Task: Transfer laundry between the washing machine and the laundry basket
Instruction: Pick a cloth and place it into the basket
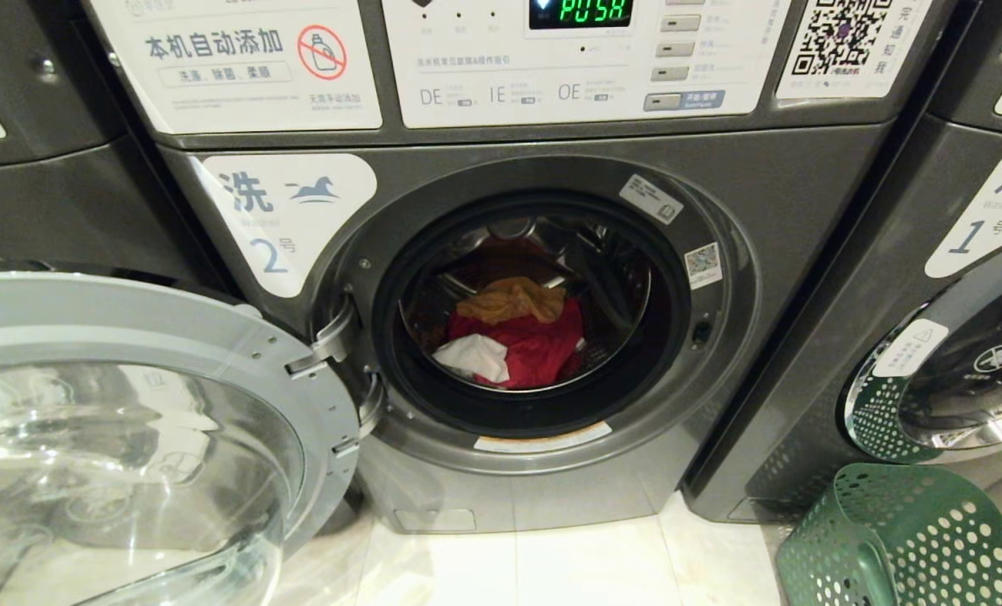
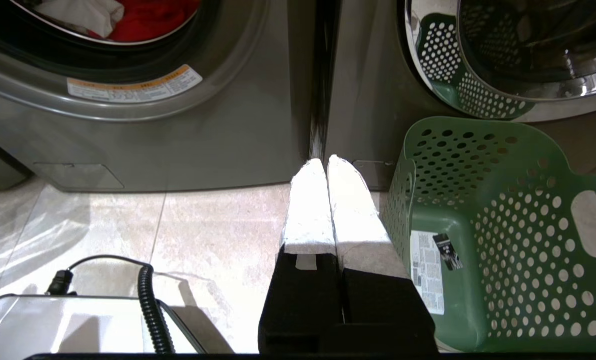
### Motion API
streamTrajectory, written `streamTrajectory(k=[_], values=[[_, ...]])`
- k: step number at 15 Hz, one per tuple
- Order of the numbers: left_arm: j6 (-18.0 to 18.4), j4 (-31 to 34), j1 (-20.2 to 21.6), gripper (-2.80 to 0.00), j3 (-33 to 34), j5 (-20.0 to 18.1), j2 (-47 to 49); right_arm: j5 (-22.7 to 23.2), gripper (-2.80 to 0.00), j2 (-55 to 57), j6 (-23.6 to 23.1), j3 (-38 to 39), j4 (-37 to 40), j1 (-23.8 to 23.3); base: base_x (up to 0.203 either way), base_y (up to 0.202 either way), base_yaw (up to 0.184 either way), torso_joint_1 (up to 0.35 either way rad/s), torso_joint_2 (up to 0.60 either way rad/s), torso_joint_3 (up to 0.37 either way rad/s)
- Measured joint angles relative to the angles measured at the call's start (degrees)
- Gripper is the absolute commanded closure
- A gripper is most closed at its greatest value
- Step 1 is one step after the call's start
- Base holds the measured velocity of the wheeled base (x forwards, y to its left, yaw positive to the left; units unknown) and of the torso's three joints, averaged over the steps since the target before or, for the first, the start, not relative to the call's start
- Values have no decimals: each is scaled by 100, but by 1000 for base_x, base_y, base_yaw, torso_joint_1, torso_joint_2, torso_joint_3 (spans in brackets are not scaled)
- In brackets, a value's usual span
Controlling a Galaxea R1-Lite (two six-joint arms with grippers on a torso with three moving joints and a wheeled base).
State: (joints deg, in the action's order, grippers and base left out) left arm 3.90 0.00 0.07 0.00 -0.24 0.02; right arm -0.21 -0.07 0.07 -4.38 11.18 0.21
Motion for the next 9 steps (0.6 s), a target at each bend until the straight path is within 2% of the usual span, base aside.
streamTrajectory(k=[3, 9], values=[[0, 0, 0, 0, 0, 0, 0, 2, 0, 0, -5, -2, 0, 1, 0, 0, 0, 2, 2, -140], [-13, 16, 0, 0, 0, -2, 0, 48, 0, 0, -101, -2, 0, 0, 0, 0, 0, 1, 0, -8]])
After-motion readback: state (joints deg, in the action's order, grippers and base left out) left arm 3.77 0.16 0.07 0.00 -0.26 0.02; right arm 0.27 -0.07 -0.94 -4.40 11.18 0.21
